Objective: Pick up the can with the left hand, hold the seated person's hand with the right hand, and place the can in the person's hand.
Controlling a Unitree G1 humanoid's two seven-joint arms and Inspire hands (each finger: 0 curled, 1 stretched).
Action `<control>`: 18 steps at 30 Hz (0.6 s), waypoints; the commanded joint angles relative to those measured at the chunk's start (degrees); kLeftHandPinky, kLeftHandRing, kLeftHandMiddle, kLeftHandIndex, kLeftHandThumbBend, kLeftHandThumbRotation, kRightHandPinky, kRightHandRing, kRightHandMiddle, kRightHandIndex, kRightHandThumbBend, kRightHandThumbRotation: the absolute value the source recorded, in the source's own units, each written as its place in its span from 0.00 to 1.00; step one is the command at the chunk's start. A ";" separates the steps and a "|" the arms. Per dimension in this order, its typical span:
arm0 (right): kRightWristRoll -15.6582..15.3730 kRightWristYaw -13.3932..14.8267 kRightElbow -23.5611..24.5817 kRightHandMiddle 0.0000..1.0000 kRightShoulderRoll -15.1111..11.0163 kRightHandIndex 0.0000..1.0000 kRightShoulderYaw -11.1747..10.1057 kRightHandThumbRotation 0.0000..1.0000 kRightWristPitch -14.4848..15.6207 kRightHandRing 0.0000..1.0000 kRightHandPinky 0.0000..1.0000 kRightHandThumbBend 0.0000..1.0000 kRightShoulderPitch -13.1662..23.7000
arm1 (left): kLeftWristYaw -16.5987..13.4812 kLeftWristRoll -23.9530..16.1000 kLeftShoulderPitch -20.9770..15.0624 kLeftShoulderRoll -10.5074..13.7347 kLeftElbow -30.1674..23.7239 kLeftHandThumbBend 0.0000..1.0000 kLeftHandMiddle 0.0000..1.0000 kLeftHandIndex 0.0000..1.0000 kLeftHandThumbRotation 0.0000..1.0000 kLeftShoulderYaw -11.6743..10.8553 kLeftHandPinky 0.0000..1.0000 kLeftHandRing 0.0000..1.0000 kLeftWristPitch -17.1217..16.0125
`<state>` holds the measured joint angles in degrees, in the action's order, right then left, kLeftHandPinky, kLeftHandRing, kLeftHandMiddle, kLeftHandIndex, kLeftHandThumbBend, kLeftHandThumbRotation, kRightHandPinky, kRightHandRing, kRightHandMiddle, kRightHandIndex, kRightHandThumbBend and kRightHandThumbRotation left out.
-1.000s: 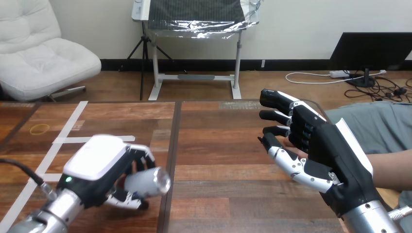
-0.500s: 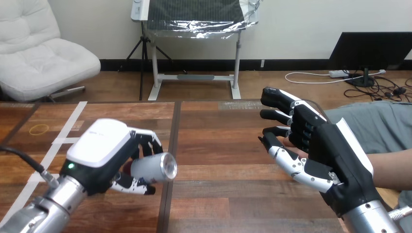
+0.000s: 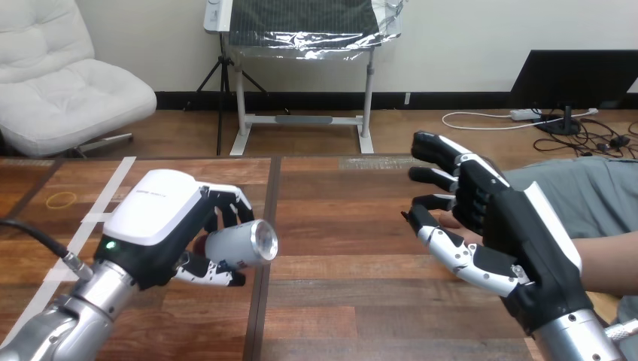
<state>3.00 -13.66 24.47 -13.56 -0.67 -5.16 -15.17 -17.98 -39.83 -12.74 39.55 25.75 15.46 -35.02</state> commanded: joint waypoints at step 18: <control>-5.06 2.15 1.68 0.88 -3.19 0.87 -5.72 0.00 0.61 0.81 0.69 0.46 4.92 | -0.14 0.68 -6.72 -2.93 -3.48 0.63 0.48 0.51 0.00 -2.31 0.36 0.41 0.37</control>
<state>-2.17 -11.88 24.46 -16.24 -5.83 -4.27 -14.79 -17.55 -39.87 -14.84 37.00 24.75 15.18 -34.44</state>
